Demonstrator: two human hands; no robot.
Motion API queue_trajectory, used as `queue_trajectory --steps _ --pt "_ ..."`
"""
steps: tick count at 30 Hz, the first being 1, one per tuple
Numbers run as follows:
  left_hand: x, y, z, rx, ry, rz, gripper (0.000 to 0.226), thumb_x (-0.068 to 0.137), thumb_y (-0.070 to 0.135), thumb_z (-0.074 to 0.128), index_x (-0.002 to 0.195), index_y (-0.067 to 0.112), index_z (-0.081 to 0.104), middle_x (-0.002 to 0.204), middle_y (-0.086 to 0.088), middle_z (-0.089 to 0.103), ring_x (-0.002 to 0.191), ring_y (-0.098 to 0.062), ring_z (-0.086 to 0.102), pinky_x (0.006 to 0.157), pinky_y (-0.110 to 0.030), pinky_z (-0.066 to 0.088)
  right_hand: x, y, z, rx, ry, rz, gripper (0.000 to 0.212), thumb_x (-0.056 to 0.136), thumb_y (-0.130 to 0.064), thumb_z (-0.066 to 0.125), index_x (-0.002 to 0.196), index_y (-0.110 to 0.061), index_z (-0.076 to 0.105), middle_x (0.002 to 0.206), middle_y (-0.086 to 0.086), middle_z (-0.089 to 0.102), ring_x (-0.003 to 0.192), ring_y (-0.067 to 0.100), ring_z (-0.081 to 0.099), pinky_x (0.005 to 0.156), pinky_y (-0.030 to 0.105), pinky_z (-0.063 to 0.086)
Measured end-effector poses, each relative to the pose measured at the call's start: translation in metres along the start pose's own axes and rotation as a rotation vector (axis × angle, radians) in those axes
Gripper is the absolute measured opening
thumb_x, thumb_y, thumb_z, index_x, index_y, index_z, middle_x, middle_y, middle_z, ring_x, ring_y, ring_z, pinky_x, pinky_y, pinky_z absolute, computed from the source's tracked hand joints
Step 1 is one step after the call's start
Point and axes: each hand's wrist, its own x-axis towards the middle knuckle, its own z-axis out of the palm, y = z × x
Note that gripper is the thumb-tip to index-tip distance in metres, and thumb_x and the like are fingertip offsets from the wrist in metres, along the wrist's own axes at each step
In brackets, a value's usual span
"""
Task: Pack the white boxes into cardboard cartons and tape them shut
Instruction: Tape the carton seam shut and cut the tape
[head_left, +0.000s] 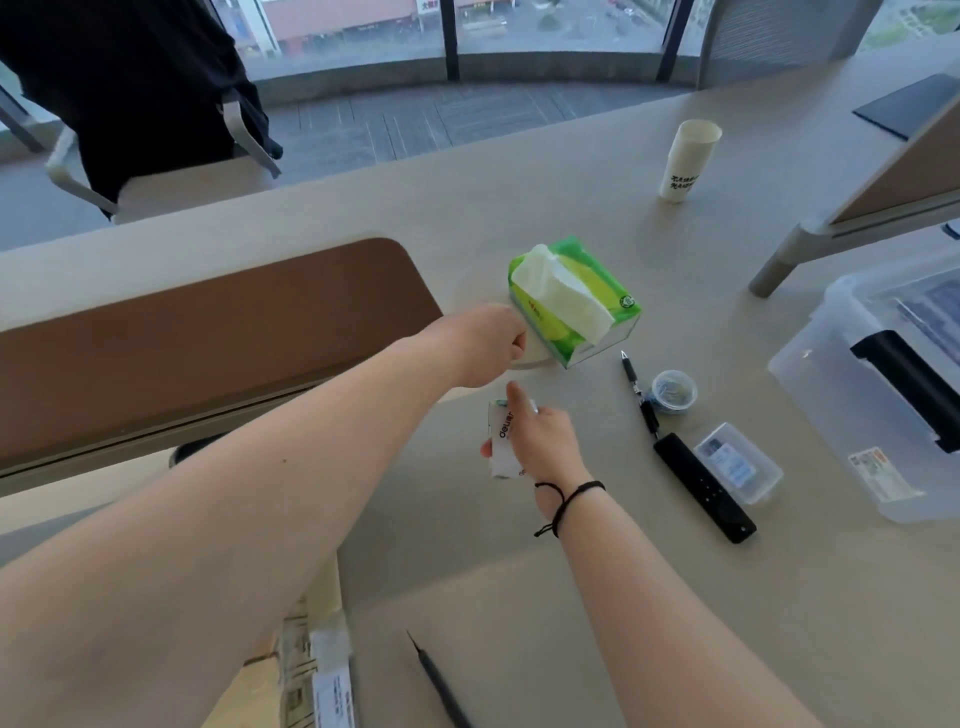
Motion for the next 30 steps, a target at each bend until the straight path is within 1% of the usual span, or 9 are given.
queue_trajectory --steps 3,5,9,13,19,22,24,26,30 --pt "0.02 -0.004 0.006 0.039 0.029 -0.019 0.029 0.094 0.004 0.048 0.073 0.022 0.056 0.083 0.003 0.056 0.086 -0.028 0.056 0.066 -0.035 0.043 0.015 -0.007 0.0 -0.005 -0.004 0.022 0.035 0.104 -0.037 0.045 0.081 -0.012 0.052 0.043 0.003 0.063 0.047 0.022 0.056 0.034 0.014 0.035" --pt "0.028 -0.009 0.012 0.055 0.031 -0.014 0.033 0.094 0.005 0.049 0.071 0.028 0.051 0.082 0.005 0.052 0.09 -0.027 0.057 0.067 -0.03 0.038 0.023 -0.007 0.001 0.001 -0.013 0.059 0.032 0.104 -0.036 0.044 0.087 -0.01 0.053 0.044 0.003 0.064 0.046 0.021 0.055 0.034 0.014 0.034" --pt "0.038 -0.017 0.024 0.044 0.069 0.027 0.023 0.097 0.012 0.052 0.102 0.025 0.071 0.108 0.001 0.062 0.102 -0.025 0.061 0.082 -0.037 0.051 0.036 -0.003 0.002 0.013 -0.008 0.1 0.032 0.104 -0.037 0.043 0.09 -0.01 0.052 0.047 0.004 0.065 0.045 0.021 0.056 0.034 0.014 0.034" --pt "0.041 -0.022 0.035 -0.049 0.169 0.025 0.023 0.094 0.016 0.06 0.104 0.028 0.076 0.117 -0.001 0.059 0.104 -0.022 0.06 0.09 -0.042 0.053 0.044 -0.001 0.006 0.03 -0.005 0.11 0.032 0.104 -0.036 0.043 0.088 -0.01 0.052 0.047 0.005 0.065 0.053 0.025 0.055 0.043 0.021 0.039" --pt "0.034 -0.018 0.036 -0.1 0.355 -0.049 0.04 0.089 0.024 0.072 0.127 0.026 0.06 0.112 -0.004 0.054 0.11 -0.027 0.051 0.083 -0.038 0.048 0.047 0.006 0.008 0.012 0.017 0.067 0.036 0.104 -0.037 0.041 0.082 -0.011 0.054 0.051 0.005 0.068 0.069 0.027 0.058 0.057 0.031 0.043" --pt "0.028 -0.014 0.041 -0.054 0.465 -0.041 0.027 0.085 0.007 0.068 0.11 0.014 0.066 0.104 -0.008 0.059 0.101 -0.031 0.055 0.071 -0.034 0.039 0.048 0.009 0.008 0.022 0.022 0.063 0.038 0.103 -0.038 0.044 0.089 -0.007 0.059 0.054 0.006 0.069 0.06 0.023 0.062 0.055 0.029 0.045" --pt "0.022 -0.01 0.053 0.004 0.438 -0.008 0.021 0.08 -0.003 0.062 0.097 0.007 0.072 0.097 -0.01 0.063 0.092 -0.035 0.059 0.067 -0.035 0.041 0.048 0.007 0.009 0.059 0.028 0.055 0.037 0.102 -0.034 0.047 0.086 -0.004 0.063 0.053 0.005 0.068 0.048 0.018 0.063 0.049 0.024 0.043" --pt "0.017 -0.007 0.067 0.054 0.394 0.009 0.027 0.078 -0.004 0.057 0.096 0.006 0.074 0.098 -0.009 0.066 0.093 -0.034 0.06 0.072 -0.04 0.05 0.048 0.006 0.009 0.061 0.073 0.042 0.04 0.102 -0.026 0.049 0.067 -0.007 0.056 0.044 -0.002 0.06 0.045 0.019 0.053 0.041 0.02 0.036" --pt "0.011 -0.002 0.074 0.036 0.355 -0.001 0.034 0.079 -0.002 0.054 0.104 0.008 0.075 0.108 -0.008 0.067 0.102 -0.031 0.059 0.084 -0.044 0.053 0.054 0.01 0.011 -0.041 0.178 -0.002 0.051 0.1 -0.023 0.049 0.051 -0.014 0.035 0.052 0.003 0.034 0.061 0.023 0.026 0.053 0.031 0.022"
